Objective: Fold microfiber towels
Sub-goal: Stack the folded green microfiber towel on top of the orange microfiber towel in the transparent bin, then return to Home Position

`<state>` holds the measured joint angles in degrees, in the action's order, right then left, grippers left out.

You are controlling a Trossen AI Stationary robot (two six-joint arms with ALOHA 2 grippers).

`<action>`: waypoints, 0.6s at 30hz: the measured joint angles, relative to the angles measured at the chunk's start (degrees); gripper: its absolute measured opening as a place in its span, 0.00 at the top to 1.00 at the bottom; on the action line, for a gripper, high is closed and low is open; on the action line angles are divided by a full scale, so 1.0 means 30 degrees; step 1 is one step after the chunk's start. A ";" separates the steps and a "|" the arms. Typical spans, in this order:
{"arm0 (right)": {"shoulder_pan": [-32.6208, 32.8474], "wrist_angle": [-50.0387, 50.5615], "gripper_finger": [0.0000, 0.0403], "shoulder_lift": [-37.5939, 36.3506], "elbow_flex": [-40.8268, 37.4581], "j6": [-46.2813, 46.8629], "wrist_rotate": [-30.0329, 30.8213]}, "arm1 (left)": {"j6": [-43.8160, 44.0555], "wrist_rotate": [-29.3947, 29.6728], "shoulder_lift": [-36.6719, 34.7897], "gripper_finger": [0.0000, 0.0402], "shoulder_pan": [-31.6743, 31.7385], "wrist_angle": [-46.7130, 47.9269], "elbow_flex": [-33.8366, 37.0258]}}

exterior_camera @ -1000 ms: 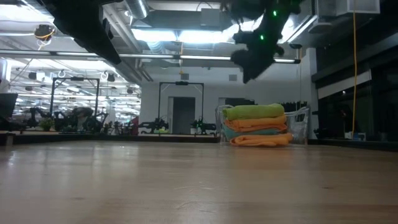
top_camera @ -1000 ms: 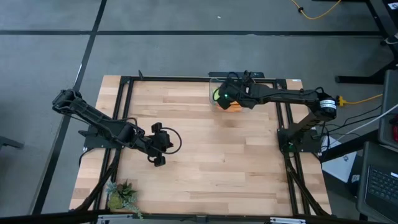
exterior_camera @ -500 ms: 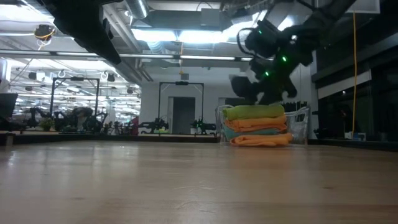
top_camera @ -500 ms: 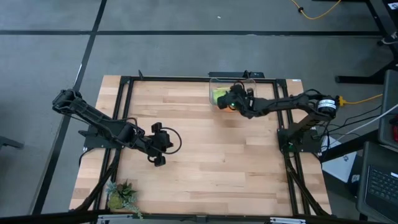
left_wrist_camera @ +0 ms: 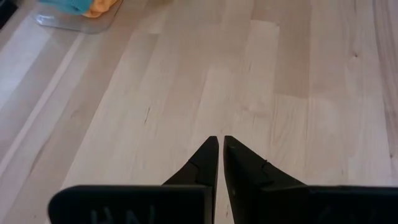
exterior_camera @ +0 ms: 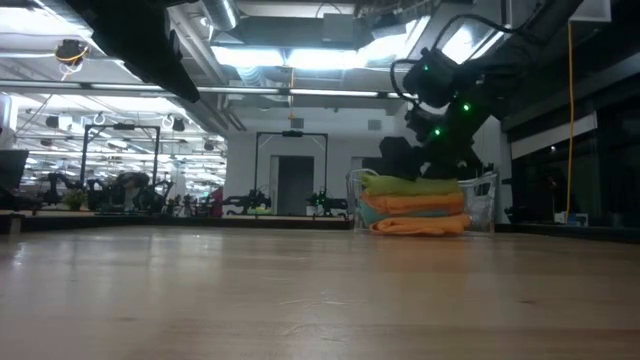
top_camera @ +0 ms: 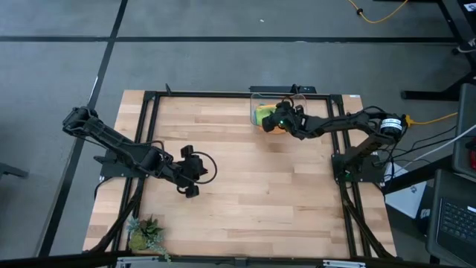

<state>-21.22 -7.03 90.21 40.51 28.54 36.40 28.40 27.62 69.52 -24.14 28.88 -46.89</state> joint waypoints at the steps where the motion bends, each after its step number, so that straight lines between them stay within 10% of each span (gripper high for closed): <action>1: 0.0003 0.0033 0.47 -0.0118 0.0213 -0.0243 0.0064 | -0.0008 0.0000 0.0000 0.95 0.0000 0.0000 0.0000; 7: 0.0350 0.0979 0.47 -0.2392 0.2150 -0.2113 -0.0983 | -0.0245 0.0187 0.0000 0.95 0.0000 -0.0003 0.0000; 18: 0.1690 0.2391 0.47 -0.5573 0.4913 -0.2044 -0.9672 | -0.0803 0.0102 -0.0001 0.95 0.0000 -0.0027 -0.0021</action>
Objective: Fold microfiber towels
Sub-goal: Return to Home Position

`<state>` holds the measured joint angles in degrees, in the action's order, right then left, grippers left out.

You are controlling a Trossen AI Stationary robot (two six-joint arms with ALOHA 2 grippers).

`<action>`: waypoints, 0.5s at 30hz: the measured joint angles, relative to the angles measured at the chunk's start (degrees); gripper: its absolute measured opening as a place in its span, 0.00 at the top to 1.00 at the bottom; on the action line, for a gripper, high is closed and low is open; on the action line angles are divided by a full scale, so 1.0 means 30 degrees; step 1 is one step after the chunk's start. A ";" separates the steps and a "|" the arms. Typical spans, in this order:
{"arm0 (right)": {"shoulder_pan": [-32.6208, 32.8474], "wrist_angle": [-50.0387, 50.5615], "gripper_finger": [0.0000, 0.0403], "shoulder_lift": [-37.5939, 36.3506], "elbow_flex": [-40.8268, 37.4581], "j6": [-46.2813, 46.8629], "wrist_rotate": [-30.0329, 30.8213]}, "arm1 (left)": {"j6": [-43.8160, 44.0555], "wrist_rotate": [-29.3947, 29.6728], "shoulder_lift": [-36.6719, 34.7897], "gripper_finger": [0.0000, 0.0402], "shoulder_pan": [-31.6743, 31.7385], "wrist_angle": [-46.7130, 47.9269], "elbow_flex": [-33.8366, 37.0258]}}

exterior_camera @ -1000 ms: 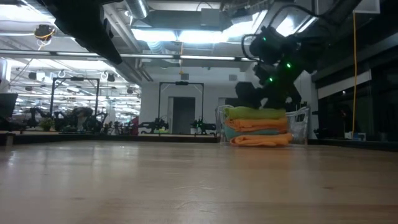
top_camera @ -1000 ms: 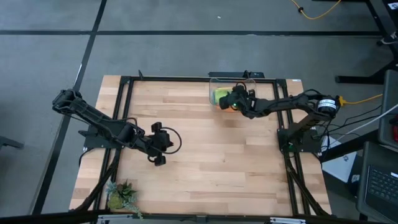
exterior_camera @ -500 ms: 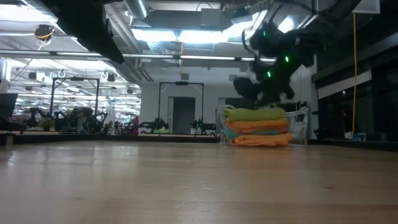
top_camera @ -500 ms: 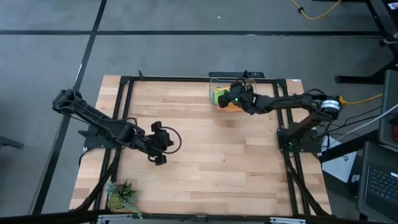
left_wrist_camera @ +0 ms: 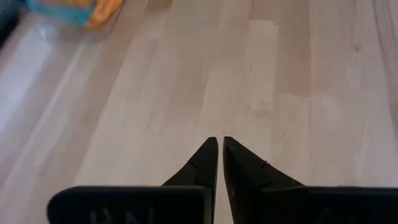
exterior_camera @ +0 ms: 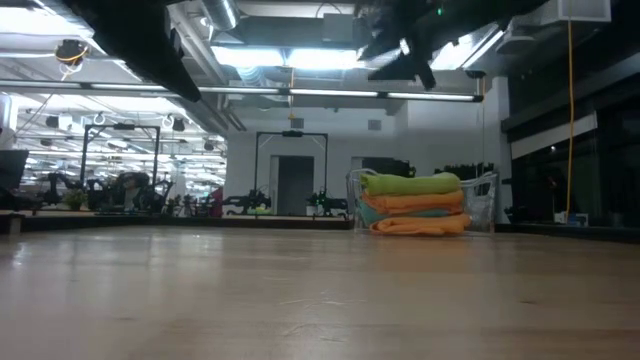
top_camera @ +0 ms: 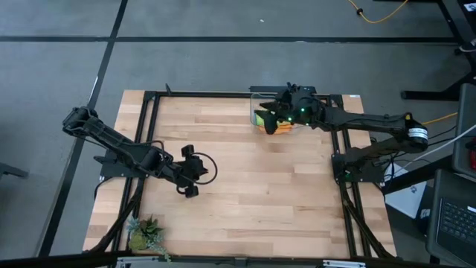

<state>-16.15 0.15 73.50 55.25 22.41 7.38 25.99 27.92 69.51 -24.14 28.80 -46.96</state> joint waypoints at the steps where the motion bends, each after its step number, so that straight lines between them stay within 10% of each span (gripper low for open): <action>1: 0.0069 -0.0003 0.47 -0.0016 0.0172 -0.0110 -0.0826 | -0.0804 0.0027 -0.0006 0.95 0.0002 0.0019 0.0003; 8: 0.0166 0.1065 0.47 -0.0120 0.0030 -0.1143 -0.9454 | -0.2098 -0.0628 -0.1509 0.95 0.1834 0.1669 0.0008; 15: 0.0801 0.1253 0.47 -0.1830 -0.2346 -0.0941 -0.6770 | -0.5976 -0.2660 -0.7791 0.95 0.4601 -0.5278 0.4630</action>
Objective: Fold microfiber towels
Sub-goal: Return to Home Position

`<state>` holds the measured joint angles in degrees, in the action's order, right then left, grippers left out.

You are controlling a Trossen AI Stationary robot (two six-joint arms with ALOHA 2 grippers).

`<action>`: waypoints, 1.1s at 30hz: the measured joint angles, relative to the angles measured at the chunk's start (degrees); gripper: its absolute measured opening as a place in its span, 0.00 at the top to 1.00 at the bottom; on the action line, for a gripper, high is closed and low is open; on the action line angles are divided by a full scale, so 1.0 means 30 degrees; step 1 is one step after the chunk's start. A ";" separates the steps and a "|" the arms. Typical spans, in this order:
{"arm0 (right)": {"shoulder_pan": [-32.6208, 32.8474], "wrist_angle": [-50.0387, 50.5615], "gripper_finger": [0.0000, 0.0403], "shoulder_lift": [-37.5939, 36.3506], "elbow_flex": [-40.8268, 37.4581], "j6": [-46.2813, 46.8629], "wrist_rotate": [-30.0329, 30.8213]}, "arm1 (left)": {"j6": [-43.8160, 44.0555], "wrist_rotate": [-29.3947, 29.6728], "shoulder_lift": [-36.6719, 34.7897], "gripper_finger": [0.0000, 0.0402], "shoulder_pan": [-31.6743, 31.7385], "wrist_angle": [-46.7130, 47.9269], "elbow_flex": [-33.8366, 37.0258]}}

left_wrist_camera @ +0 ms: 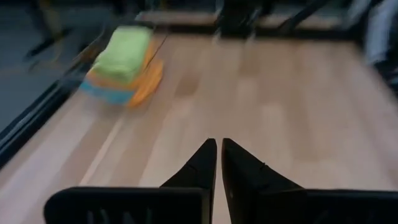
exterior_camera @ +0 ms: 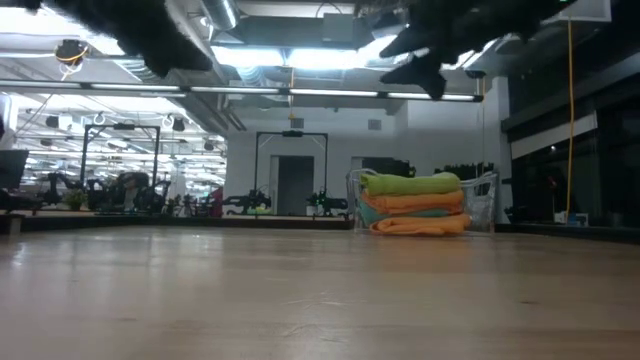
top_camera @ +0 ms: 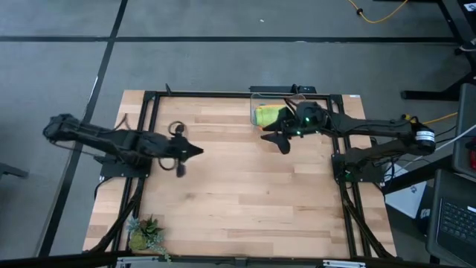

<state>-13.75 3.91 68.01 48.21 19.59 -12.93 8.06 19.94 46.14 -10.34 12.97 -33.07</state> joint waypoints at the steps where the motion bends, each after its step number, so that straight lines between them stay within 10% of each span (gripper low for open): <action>1: 0.0181 -0.0008 0.47 -0.0452 -0.0490 0.0258 0.0394 | -0.0567 -0.1022 -0.1087 0.95 0.0527 -0.1152 0.1131; 15: 0.3612 -0.6119 0.47 -0.6533 -0.7641 0.0922 0.3784 | -0.0749 -0.2469 -1.2066 0.95 0.3821 -0.3676 0.8432; 33: 0.4157 -1.1108 0.47 -0.9403 -1.3081 -0.0268 0.6044 | -0.0220 -0.3999 -1.4117 0.95 0.3807 -0.4993 1.0873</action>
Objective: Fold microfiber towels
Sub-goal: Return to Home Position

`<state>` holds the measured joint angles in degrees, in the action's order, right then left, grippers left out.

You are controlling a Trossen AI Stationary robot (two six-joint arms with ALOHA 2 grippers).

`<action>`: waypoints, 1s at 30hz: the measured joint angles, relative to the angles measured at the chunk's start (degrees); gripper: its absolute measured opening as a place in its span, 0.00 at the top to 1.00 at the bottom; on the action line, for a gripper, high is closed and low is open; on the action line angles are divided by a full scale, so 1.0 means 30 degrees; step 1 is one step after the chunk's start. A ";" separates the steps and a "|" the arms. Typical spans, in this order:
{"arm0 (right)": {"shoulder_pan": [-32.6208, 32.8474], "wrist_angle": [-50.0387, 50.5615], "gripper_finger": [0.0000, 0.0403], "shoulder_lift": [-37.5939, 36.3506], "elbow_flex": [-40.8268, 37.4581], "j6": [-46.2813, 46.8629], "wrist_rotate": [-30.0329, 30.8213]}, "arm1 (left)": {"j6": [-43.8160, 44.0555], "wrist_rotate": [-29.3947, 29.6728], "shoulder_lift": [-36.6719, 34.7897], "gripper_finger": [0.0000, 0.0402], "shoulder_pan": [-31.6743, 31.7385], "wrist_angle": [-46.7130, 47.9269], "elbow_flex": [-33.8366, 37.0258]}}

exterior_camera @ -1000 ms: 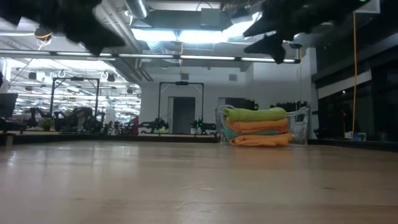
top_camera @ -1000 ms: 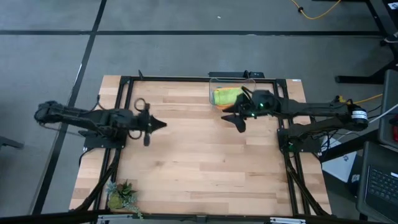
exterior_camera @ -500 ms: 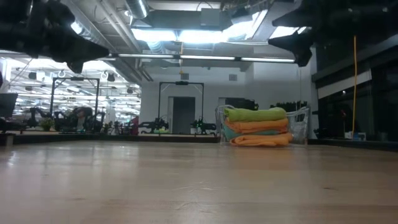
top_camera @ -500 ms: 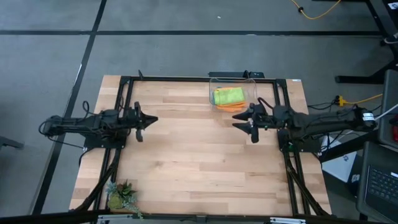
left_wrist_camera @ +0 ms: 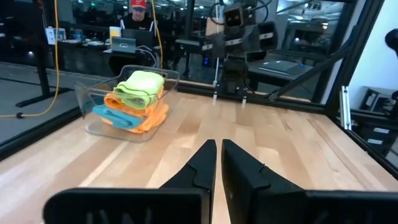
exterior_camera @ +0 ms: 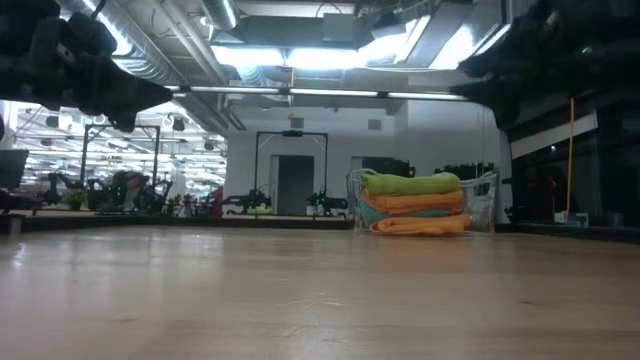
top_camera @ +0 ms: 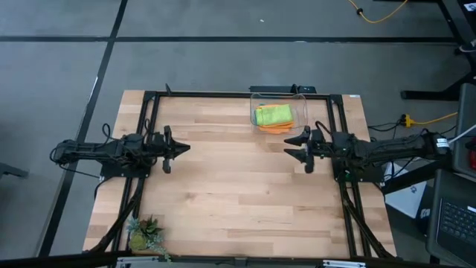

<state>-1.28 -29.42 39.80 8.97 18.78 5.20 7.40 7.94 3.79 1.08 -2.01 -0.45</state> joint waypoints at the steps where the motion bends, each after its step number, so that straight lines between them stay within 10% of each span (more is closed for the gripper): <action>1: 0.0000 0.0172 0.47 -0.0602 0.0001 -0.0326 -0.0552 | -0.0004 0.0002 0.0002 0.95 0.0000 0.0026 0.0000; 13: 0.0000 0.6903 0.47 -0.8305 0.0023 -0.2513 0.1390 | -0.0098 0.0007 -0.0020 0.95 0.0000 -0.0040 0.0000; 30: -0.0022 0.8890 0.47 -1.2042 -0.2826 -0.4205 0.1373 | -0.0111 0.0022 -0.0020 0.95 0.0007 -0.0055 -0.0007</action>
<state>-1.34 -2.75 3.67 0.49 6.17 9.32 7.07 8.01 3.73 1.10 -2.17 -0.47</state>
